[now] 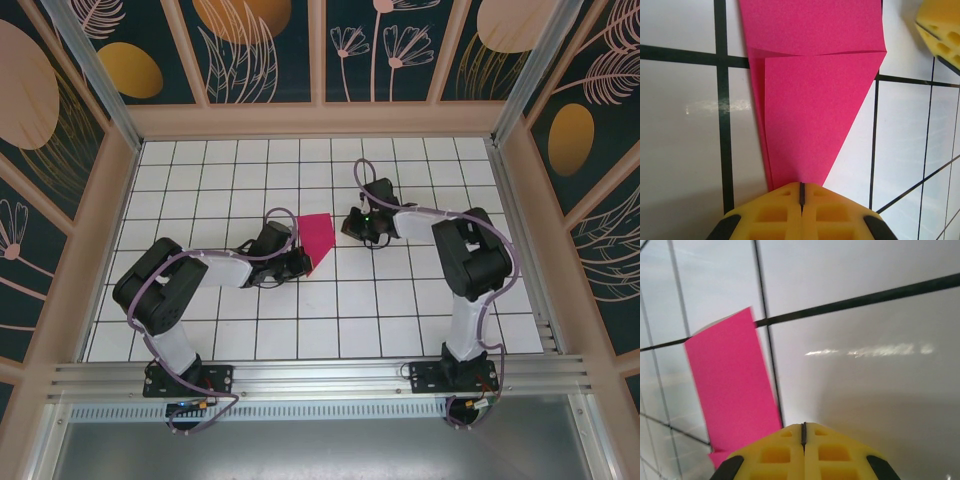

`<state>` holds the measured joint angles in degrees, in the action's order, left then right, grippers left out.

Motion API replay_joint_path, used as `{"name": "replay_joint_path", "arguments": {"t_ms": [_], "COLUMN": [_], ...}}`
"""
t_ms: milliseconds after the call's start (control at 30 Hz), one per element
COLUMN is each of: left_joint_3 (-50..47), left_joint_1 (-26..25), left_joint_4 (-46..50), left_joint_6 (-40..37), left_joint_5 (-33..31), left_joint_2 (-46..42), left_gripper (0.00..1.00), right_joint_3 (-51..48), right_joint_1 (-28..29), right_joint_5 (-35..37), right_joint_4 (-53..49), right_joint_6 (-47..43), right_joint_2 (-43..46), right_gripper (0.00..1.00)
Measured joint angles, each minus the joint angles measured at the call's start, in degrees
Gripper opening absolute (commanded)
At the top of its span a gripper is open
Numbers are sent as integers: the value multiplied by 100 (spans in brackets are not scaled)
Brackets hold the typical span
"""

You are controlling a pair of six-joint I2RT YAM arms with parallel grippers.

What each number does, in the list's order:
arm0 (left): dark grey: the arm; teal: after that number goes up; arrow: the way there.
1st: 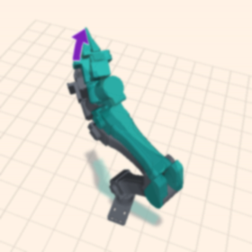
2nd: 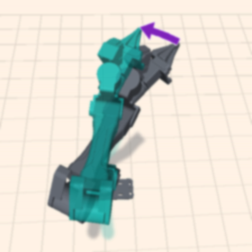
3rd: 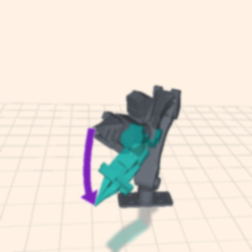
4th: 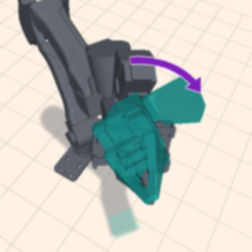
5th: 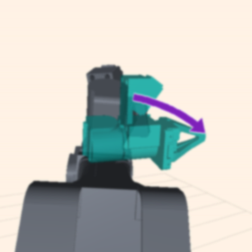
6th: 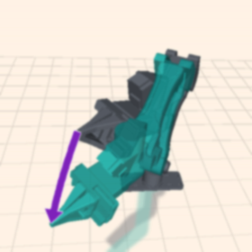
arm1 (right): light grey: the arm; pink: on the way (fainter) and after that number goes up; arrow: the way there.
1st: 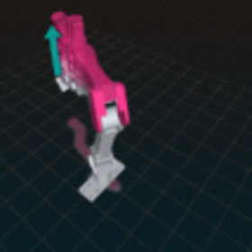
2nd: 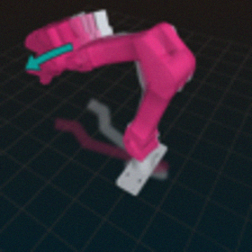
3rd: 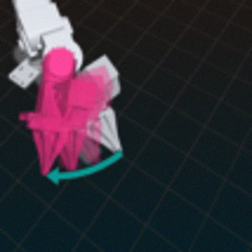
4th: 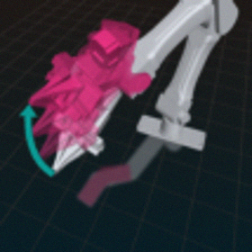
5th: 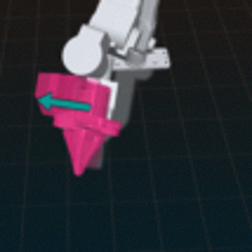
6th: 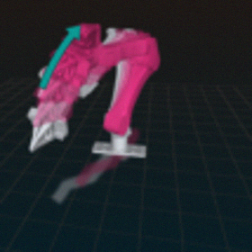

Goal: Fold a paper plane with a square sheet of paper (pick it up from the middle)
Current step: Third fold the triangle at the center of the table.

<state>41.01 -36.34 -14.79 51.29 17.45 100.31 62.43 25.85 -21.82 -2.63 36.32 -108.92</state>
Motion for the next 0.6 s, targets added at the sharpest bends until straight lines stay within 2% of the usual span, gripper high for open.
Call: {"name": "replay_joint_path", "arguments": {"t_ms": [133,333,600], "left_joint_3": [24,57,76], "left_joint_1": [0,0,0], "left_joint_4": [37,98,186], "left_joint_6": [-17,-20,-149], "left_joint_5": [0,0,0], "left_joint_2": [0,0,-31], "left_gripper": [0,0,0], "right_joint_3": [-149,-149,-151], "right_joint_1": [295,774,800], "right_joint_5": [-227,-490,-562], "right_joint_4": [181,455,507], "right_joint_6": [22,153,195], "right_joint_2": [389,234,-295], "right_gripper": [0,0,0]}}
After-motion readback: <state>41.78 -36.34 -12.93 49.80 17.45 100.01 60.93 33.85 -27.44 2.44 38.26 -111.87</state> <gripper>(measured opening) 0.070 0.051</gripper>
